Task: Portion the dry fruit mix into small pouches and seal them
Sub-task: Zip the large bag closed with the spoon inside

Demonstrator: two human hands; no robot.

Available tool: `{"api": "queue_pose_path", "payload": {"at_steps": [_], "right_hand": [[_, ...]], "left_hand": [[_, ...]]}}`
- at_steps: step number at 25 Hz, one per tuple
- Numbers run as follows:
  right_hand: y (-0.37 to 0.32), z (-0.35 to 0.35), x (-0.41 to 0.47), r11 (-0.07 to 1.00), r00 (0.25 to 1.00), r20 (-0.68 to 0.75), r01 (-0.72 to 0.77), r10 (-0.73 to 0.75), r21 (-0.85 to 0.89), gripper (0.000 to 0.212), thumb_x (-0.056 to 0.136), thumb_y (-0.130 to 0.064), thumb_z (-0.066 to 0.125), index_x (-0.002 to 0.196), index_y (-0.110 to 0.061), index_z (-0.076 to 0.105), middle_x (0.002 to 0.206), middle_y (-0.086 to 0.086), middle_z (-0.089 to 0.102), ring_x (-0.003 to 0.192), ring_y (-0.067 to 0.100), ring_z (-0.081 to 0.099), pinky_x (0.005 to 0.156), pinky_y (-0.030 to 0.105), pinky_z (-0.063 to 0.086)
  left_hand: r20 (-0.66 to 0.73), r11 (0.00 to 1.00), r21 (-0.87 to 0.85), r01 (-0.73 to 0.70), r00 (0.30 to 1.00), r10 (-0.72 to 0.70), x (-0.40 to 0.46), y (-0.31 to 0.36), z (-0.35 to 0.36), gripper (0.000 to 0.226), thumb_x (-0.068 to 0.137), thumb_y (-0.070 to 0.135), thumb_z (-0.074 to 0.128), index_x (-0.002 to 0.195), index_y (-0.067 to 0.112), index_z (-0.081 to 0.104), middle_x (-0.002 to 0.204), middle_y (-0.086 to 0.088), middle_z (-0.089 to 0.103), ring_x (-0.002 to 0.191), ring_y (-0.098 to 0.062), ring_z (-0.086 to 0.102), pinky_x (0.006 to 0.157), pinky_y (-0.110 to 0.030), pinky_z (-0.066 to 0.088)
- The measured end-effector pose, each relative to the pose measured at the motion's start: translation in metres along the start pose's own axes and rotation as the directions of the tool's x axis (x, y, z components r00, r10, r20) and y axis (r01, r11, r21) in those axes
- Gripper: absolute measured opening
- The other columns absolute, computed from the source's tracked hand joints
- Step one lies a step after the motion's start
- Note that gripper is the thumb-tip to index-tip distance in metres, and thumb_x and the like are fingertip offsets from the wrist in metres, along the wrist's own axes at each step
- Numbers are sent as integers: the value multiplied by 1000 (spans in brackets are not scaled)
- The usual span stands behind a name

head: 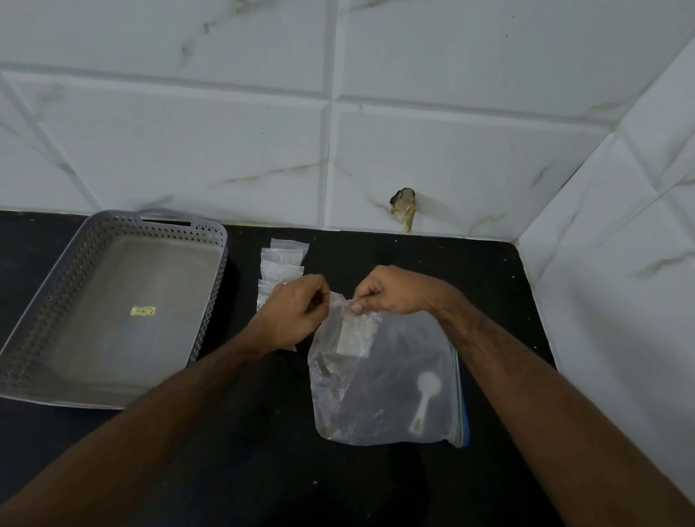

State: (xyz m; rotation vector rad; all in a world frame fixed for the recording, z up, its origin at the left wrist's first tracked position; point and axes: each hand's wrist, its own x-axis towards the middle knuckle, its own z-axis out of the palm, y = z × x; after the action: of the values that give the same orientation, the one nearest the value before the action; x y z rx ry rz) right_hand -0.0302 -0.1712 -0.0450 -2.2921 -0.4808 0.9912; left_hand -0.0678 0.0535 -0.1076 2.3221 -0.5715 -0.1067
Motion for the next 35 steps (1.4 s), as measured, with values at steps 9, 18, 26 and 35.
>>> {"api": "queue_pose_path", "payload": {"at_steps": [9,18,26,35], "right_hand": [[10,1,-2,996,1000,-13,-17,18,90,29,101,-28,59,103,-4,77,103,12,75,92,23,71,88,37,56],[3,-1,-1,995,994,-92,-64,58,-74,20,97,-21,66,114,-15,75,109,-4,73,97,10,67,83,26,51],[-2,11,6,985,923,-385,77,-11,156,13,86,-22,80,96,-13,77,88,-2,76,79,6,70,70,18,52],[4,7,10,997,812,-580,-65,71,31,11,89,-36,75,88,-26,72,83,-11,72,79,7,68,83,41,58]], "left_hand": [[-47,997,-72,-28,999,24,0,3,2,21,83,36,50,84,15,54,80,4,58,72,-13,55,64,-33,49],[-48,995,-97,-17,999,13,-2,-2,6,10,92,9,63,90,15,57,88,4,58,78,-6,54,68,-20,45],[-56,849,-506,153,976,-209,3,9,5,17,101,6,57,98,16,71,93,2,72,85,-5,68,75,-17,53],[-18,842,-429,327,929,-370,0,10,17,13,93,25,73,90,15,66,79,0,72,73,-11,69,69,-31,57]]}}
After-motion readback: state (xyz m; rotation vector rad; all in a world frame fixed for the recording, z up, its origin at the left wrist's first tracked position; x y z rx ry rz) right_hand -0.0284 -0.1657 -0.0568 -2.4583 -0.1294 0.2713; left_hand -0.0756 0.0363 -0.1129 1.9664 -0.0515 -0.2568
